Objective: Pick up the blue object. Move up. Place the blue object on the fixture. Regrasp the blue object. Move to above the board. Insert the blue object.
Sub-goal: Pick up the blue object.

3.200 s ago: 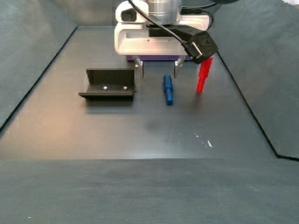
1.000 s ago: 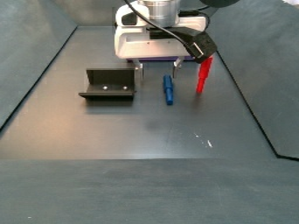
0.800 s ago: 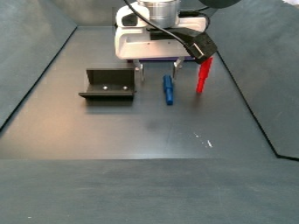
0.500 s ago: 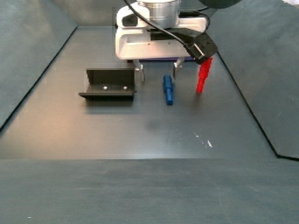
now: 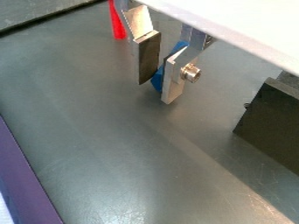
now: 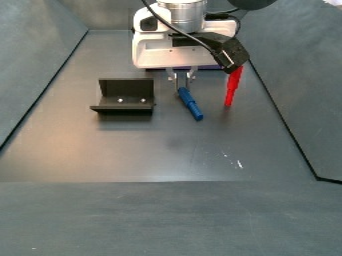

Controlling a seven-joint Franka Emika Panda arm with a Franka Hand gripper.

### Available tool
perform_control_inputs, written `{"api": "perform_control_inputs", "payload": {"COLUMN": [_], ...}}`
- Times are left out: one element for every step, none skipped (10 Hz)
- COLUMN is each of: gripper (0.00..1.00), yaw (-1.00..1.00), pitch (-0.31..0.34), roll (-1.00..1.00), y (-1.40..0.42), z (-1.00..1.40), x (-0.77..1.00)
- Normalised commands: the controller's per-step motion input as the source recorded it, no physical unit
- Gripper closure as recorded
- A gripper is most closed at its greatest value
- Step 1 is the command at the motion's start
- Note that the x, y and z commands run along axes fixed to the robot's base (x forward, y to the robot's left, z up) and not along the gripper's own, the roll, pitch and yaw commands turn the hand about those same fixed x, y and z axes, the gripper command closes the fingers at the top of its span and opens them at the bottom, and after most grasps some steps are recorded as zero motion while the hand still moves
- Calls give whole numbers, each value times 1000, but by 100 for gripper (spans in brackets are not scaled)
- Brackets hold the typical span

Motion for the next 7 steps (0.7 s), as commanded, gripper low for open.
{"api": "perform_control_inputs", "payload": {"gripper": [100, 100, 100, 100, 100, 100, 100], "yaw": [0, 0, 0, 0, 0, 0, 0], "pitch": [0, 0, 0, 0, 0, 0, 0], "roll": [0, 0, 0, 0, 0, 0, 0], "y": [0, 0, 0, 0, 0, 0, 0], "z": [0, 0, 0, 0, 0, 0, 0], "x": [0, 0, 0, 0, 0, 0, 0]}}
